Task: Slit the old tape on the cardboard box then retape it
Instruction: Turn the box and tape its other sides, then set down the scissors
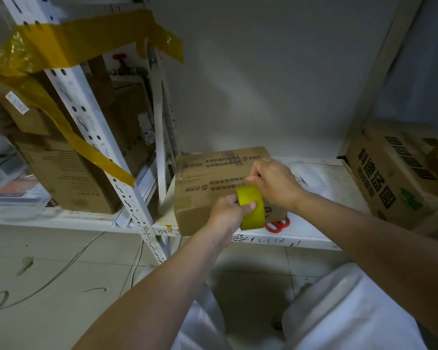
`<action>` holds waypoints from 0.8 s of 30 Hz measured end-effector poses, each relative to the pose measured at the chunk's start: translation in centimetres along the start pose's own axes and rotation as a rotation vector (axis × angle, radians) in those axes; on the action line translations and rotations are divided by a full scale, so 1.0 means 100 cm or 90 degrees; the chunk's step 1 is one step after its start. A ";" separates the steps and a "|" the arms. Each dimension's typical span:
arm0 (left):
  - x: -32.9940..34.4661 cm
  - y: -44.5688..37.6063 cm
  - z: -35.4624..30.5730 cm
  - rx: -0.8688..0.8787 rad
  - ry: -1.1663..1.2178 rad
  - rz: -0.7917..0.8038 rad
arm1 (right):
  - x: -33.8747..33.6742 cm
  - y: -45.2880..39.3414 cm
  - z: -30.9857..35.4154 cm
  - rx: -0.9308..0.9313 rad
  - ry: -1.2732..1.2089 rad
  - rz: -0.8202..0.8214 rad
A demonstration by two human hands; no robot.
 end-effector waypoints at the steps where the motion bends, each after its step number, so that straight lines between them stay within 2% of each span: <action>1: -0.002 -0.003 0.006 -0.025 -0.018 -0.017 | 0.004 0.003 0.002 -0.015 0.006 0.007; 4: -0.009 -0.013 0.023 -0.118 -0.021 -0.102 | 0.005 0.007 0.008 -0.031 -0.036 -0.004; 7: -0.010 -0.020 0.040 -0.166 -0.012 -0.128 | 0.009 -0.005 0.002 0.025 -0.063 0.013; 10: -0.009 -0.023 0.055 -0.180 -0.006 -0.150 | 0.028 -0.024 -0.014 0.114 -0.068 0.134; 13: -0.006 -0.027 0.065 -0.191 -0.007 -0.138 | 0.049 -0.039 -0.021 0.142 -0.036 0.207; 18: -0.013 -0.045 0.078 -0.216 0.008 -0.173 | 0.072 -0.055 -0.020 0.156 0.002 0.259; 24: -0.016 -0.057 0.078 -0.216 0.010 -0.177 | 0.082 -0.067 -0.022 0.156 0.070 0.258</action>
Point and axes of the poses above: each hand's wrist, its own y-axis away from the middle knuckle, its own x-axis out of the palm, z = x × y, the point moved 5 cm from there along -y, towards the middle knuckle, and after that the axes turned 15 degrees about x, right-handed, at the moved point
